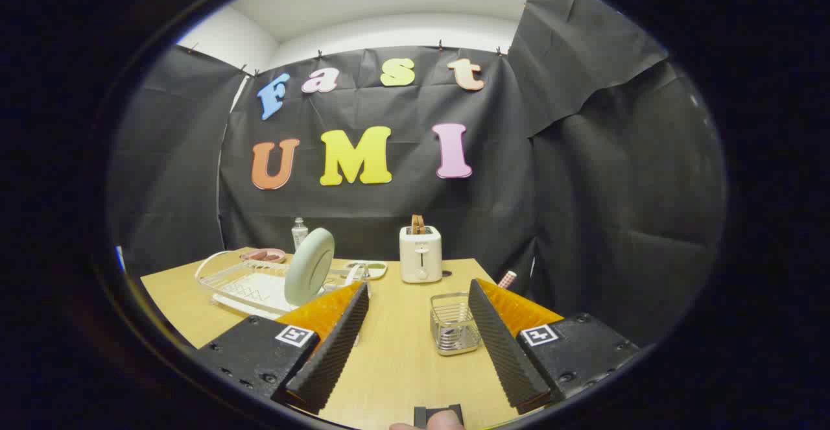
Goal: Take the plate from the dish rack, then take the spoon from the basket and place it into the plate.
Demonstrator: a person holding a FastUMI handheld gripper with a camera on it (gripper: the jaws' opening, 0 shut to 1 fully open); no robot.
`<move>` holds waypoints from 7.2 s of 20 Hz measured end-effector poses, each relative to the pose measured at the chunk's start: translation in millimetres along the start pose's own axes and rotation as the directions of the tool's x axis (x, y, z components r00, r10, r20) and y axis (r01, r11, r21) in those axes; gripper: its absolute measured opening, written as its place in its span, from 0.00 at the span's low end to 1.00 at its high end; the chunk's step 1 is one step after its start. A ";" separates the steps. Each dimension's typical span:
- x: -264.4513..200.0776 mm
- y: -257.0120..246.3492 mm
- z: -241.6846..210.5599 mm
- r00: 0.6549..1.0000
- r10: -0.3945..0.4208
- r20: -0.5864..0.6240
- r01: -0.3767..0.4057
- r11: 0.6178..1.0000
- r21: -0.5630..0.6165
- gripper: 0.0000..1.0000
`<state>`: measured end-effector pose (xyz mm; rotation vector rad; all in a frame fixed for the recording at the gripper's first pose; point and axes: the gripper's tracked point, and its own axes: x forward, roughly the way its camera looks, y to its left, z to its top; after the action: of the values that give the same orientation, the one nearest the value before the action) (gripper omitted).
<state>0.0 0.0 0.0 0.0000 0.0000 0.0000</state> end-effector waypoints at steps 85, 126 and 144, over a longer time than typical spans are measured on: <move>222.4 220.2 36.4 0.611 -0.066 -0.789 0.056 0.998 -0.040 0.38; 33.7 163.6 -145.5 0.542 0.398 -0.740 0.111 0.839 0.533 0.39; 0.1 37.7 -56.0 0.930 0.093 -0.356 -0.062 0.993 0.097 0.78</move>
<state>0.1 37.7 -56.0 0.0849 0.3681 0.0797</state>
